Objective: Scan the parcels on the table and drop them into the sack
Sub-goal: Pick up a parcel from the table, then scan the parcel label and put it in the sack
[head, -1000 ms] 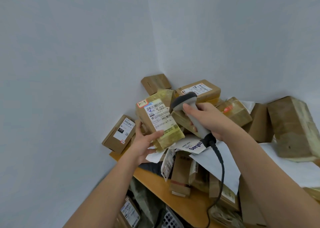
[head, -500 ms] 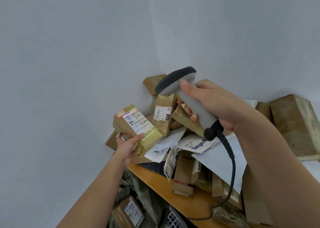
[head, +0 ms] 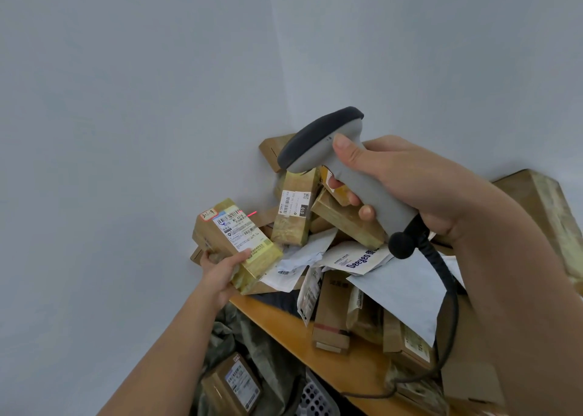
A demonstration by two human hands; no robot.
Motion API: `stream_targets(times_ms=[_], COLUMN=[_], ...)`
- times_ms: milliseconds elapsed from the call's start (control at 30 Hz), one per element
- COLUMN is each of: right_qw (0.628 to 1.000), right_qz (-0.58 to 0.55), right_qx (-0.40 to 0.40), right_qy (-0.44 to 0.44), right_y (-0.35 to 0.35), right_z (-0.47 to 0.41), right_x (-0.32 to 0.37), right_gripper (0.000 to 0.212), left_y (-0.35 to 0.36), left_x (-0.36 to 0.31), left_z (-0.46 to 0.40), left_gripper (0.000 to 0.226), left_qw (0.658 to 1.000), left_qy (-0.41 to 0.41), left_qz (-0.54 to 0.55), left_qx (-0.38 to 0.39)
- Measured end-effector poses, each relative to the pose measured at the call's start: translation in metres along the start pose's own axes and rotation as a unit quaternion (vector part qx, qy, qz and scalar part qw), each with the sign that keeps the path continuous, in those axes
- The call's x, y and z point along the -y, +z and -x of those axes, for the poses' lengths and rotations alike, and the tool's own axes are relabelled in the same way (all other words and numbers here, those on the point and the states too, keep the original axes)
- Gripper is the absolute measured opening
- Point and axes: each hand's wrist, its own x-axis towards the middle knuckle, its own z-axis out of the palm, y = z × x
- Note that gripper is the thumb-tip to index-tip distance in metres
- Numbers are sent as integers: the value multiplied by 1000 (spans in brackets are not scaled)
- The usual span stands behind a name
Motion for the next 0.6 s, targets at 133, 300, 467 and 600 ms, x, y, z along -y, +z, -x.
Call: stream_targets(times_ms=[133, 300, 467, 600], right_qw=[1000, 999, 999, 1000], right_qz=[22, 33, 33, 24], right_qx=[6, -1, 6, 5], right_qy=[3, -3, 6, 9], right_y=[1, 5, 8, 10], right_z=[4, 7, 9, 13], right_x=[2, 4, 5, 7], right_gripper=[51, 54, 52, 50], left_y=[-4, -8, -9, -11], left_x=[2, 4, 3, 3], left_z=[0, 4, 9, 11], left_gripper=[109, 106, 100, 102], left_qw=[1000, 1000, 1000, 1000], left_qy=[-2, 0, -1, -2], left_qz=[0, 8, 15, 14], left_qx=[-2, 0, -5, -6])
